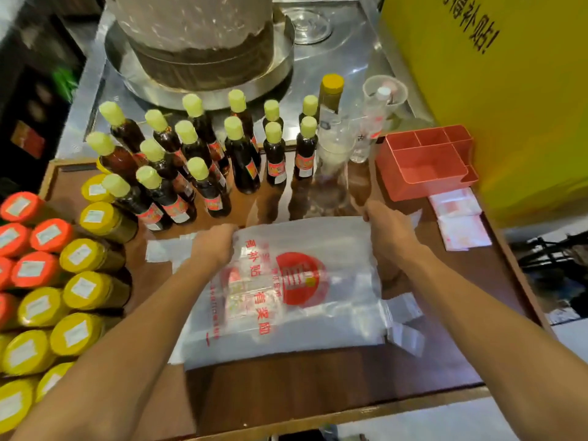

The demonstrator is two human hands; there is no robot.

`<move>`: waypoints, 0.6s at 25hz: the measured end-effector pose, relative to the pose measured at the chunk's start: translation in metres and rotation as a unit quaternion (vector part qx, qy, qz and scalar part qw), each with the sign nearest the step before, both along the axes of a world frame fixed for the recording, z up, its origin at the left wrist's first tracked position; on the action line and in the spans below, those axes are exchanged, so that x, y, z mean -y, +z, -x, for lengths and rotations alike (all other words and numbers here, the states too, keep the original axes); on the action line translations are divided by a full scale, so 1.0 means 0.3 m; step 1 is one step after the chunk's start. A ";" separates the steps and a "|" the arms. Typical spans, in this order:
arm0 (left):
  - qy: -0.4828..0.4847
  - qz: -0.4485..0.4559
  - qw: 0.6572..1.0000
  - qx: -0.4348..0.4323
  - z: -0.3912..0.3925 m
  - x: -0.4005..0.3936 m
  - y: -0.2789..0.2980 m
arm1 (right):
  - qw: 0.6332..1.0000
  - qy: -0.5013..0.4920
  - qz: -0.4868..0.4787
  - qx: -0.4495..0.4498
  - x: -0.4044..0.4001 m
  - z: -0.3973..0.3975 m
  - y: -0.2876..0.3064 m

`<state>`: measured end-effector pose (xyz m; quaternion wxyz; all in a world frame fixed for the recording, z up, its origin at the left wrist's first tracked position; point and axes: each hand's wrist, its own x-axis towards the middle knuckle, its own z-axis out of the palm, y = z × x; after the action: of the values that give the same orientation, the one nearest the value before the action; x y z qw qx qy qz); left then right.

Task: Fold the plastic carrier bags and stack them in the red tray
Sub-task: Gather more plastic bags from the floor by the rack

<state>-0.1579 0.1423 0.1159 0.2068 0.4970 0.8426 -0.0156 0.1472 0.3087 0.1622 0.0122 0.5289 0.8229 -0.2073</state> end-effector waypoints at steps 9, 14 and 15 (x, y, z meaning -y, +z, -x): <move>-0.051 -0.196 0.979 -0.006 -0.104 0.017 0.013 | 0.987 0.125 -0.096 0.025 -0.017 0.055 -0.095; -0.064 -0.179 0.980 -0.053 -0.135 0.071 0.066 | 0.972 0.206 -0.110 -0.038 0.118 0.178 -0.019; -0.063 -0.181 0.979 -0.062 -0.133 0.088 0.088 | 0.966 0.222 -0.122 -0.045 0.148 0.214 0.001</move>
<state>-0.1179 0.1159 0.1423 0.0592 0.5762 0.8098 0.0934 0.0830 0.2644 0.1624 -0.0441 0.3202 0.9386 -0.1206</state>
